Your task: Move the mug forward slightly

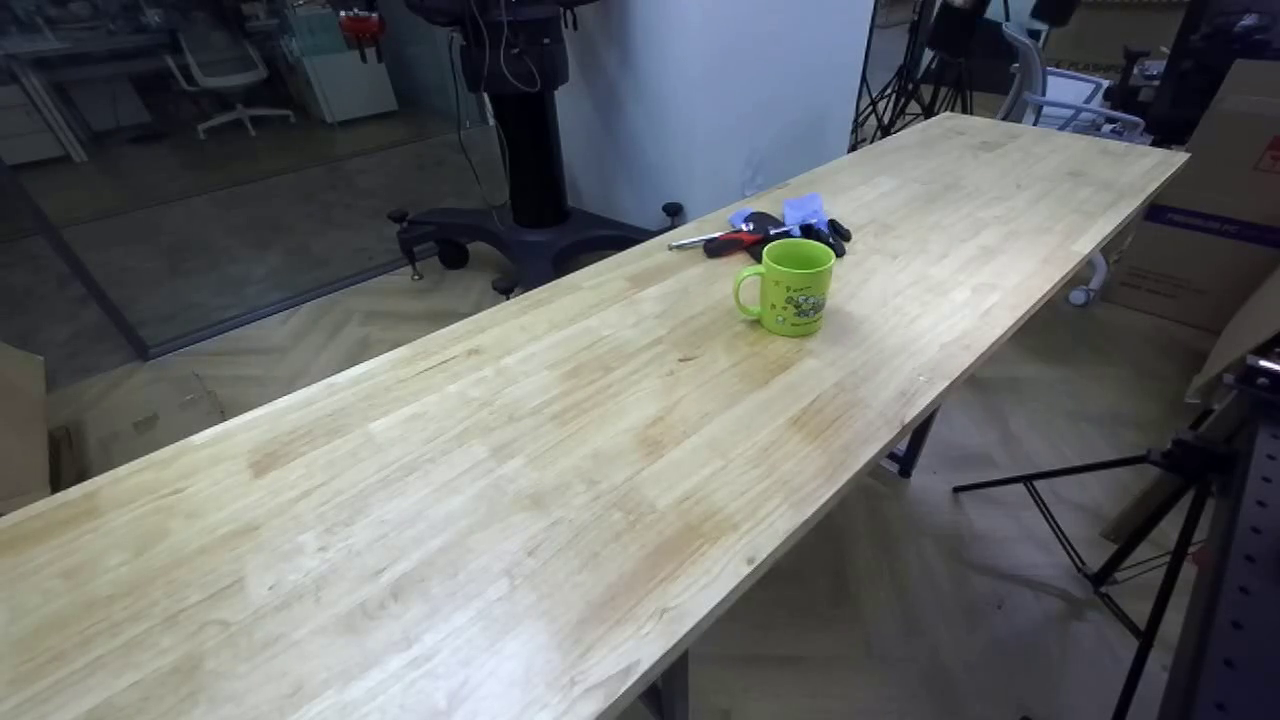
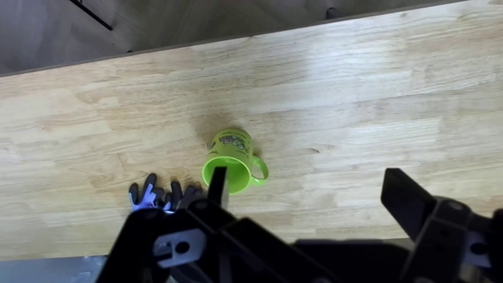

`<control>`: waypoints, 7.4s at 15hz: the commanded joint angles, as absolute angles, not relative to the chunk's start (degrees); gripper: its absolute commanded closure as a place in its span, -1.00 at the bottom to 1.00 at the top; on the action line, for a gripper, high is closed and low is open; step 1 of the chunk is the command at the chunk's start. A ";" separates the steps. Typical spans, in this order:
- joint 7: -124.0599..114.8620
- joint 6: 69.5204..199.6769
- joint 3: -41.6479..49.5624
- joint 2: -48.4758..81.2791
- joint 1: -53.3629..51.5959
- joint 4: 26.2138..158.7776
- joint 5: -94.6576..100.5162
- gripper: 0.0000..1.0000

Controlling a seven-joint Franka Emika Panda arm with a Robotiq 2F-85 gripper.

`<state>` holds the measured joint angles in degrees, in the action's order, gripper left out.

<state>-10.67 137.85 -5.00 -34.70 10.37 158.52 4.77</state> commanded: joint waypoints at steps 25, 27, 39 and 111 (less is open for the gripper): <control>8.34 138.22 4.63 9.93 7.77 123.31 3.62 -1.00; 9.86 135.00 4.40 14.85 8.38 118.15 1.70 -1.00; 12.17 127.00 3.77 29.96 11.18 104.78 -3.96 -1.00; 18.28 138.31 -1.00 43.90 7.26 94.93 3.09 0.95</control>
<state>19.11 140.05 -1.36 42.97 7.63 98.02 2.31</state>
